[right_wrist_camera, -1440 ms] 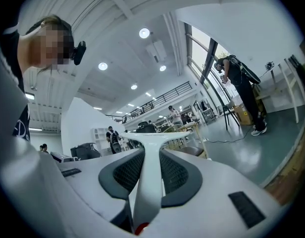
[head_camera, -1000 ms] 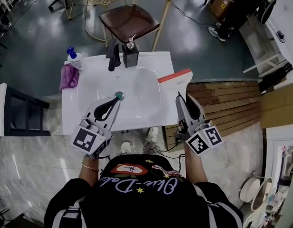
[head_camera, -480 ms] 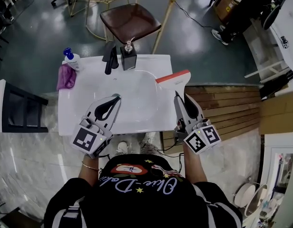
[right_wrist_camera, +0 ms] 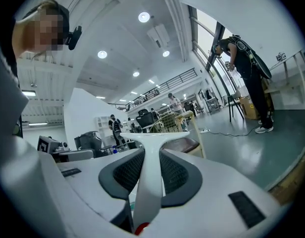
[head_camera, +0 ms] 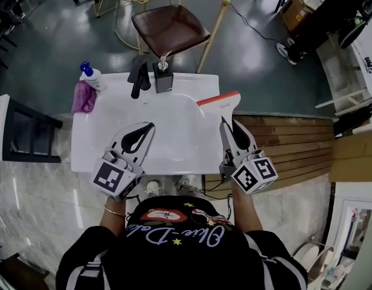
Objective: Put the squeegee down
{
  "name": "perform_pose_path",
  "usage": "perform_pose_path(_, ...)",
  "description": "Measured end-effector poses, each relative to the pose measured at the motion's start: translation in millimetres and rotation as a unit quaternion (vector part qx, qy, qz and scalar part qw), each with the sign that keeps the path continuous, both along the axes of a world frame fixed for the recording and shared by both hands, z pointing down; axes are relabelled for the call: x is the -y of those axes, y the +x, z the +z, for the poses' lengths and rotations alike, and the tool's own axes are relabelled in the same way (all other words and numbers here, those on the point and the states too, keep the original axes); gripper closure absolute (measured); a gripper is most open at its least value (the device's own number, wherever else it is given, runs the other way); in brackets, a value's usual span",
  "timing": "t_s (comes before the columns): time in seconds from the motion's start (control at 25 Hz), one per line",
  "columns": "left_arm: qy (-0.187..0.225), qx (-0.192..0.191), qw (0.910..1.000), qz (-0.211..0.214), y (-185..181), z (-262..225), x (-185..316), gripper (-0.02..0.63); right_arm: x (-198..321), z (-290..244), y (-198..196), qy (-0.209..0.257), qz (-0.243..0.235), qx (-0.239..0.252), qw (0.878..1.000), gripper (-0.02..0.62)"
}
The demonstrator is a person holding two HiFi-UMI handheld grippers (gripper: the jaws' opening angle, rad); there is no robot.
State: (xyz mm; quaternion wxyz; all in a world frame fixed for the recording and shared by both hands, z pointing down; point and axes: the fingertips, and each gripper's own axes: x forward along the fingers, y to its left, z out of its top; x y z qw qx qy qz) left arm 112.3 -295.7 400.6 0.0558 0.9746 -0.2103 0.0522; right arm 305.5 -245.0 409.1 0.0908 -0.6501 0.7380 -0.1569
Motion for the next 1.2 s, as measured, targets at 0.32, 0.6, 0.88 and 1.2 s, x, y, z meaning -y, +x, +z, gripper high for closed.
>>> perform_pose_path(0.32, -0.004, 0.006, 0.9998, -0.02, 9.3, 2.5, 7.6, 0.592, 21.1, 15.9, 11.6, -0.017, -0.021, 0.0, 1.0, 0.496)
perform_pose_path(0.6, -0.002, 0.014, 0.9993, -0.034, 14.3, 1.8, 11.4, 0.592, 34.7, 32.1, 20.8, -0.034, -0.034, -0.003, 0.999, 0.496)
perform_pose_path(0.88, -0.004, 0.02, 0.9985, -0.051, 15.0, 4.0, 16.4, 0.592, 48.9, 48.9, 25.1, -0.051, -0.047, -0.003, 0.998, 0.496)
perform_pose_path(1.2, -0.004, 0.029, 0.9967, -0.075, 9.9, 3.5, 20.6, 0.592, 64.5, 64.7, 31.8, -0.069, -0.055, -0.015, 0.996, 0.496)
